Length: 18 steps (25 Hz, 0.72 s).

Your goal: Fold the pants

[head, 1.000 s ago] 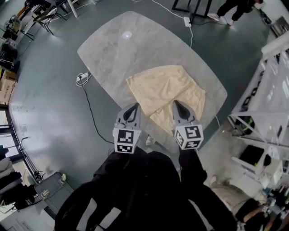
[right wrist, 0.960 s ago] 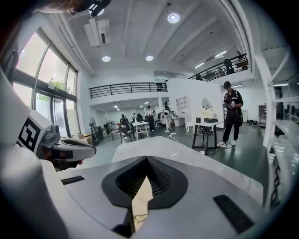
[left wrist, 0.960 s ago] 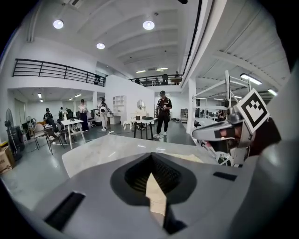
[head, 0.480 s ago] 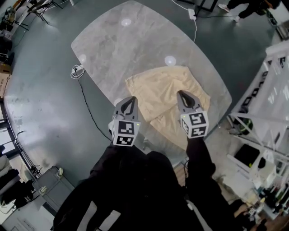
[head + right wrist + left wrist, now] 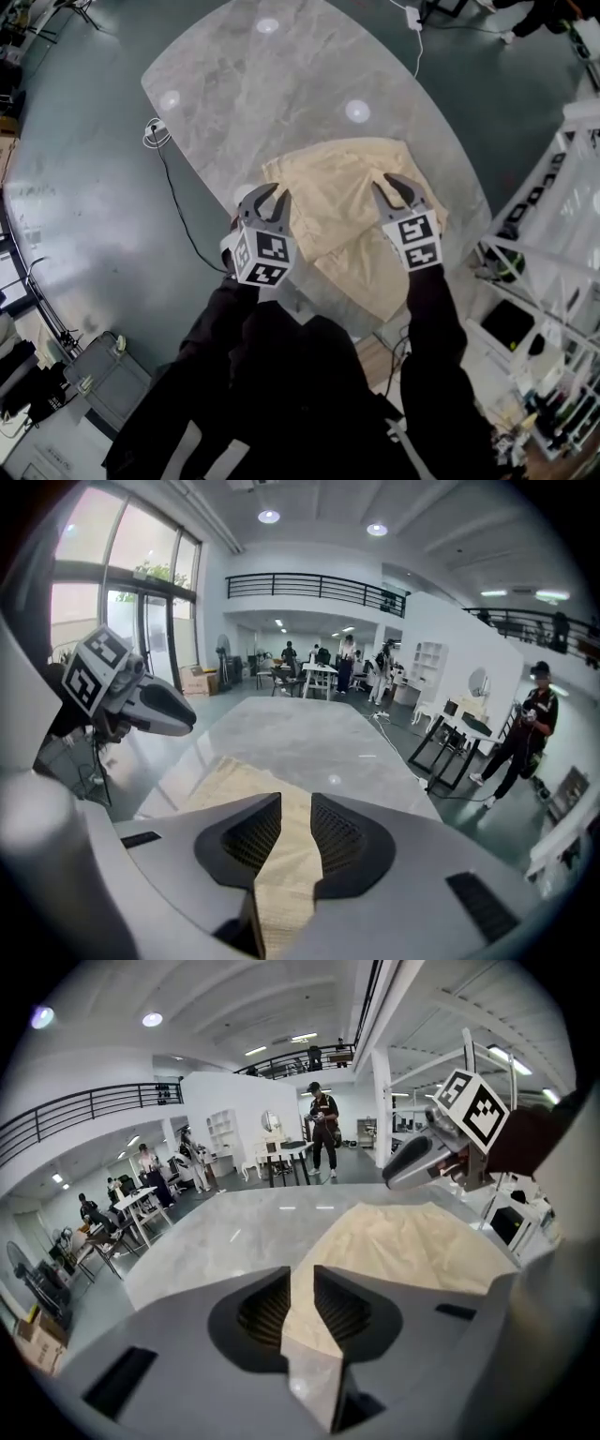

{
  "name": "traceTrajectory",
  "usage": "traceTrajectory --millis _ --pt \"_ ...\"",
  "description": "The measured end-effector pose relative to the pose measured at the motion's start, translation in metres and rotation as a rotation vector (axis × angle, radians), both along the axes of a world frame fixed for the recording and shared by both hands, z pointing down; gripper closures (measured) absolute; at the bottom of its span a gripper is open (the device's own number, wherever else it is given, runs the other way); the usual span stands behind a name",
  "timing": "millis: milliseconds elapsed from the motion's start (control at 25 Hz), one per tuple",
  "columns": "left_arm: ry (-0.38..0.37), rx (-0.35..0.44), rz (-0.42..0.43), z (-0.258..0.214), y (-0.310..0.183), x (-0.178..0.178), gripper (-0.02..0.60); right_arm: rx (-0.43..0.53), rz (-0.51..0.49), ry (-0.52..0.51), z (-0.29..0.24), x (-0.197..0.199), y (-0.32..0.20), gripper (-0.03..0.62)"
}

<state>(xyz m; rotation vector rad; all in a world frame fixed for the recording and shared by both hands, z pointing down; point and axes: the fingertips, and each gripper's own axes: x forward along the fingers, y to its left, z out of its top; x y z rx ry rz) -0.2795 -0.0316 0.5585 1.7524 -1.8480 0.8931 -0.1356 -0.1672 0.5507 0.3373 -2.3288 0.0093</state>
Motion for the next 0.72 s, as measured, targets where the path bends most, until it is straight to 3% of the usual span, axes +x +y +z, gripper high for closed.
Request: traceTrajectory --millis 120,320,560,720 --pt "-0.037 -0.041 0.025 0.014 -0.006 -0.009 0.502 0.085 -0.063 0.085 0.018 -0.002 -0.016 0.502" --pt "-0.077 -0.102 0.066 0.033 -0.015 -0.020 0.489 0.132 -0.134 0.160 0.039 -0.005 -0.038 0.484" --pt "-0.126 -0.173 0.103 0.054 -0.025 -0.038 0.485 0.259 -0.257 0.294 0.070 -0.004 -0.071 0.471" --pt "-0.143 -0.212 0.119 0.066 -0.030 -0.048 0.485 0.268 -0.306 0.351 0.093 -0.002 -0.089 0.461"
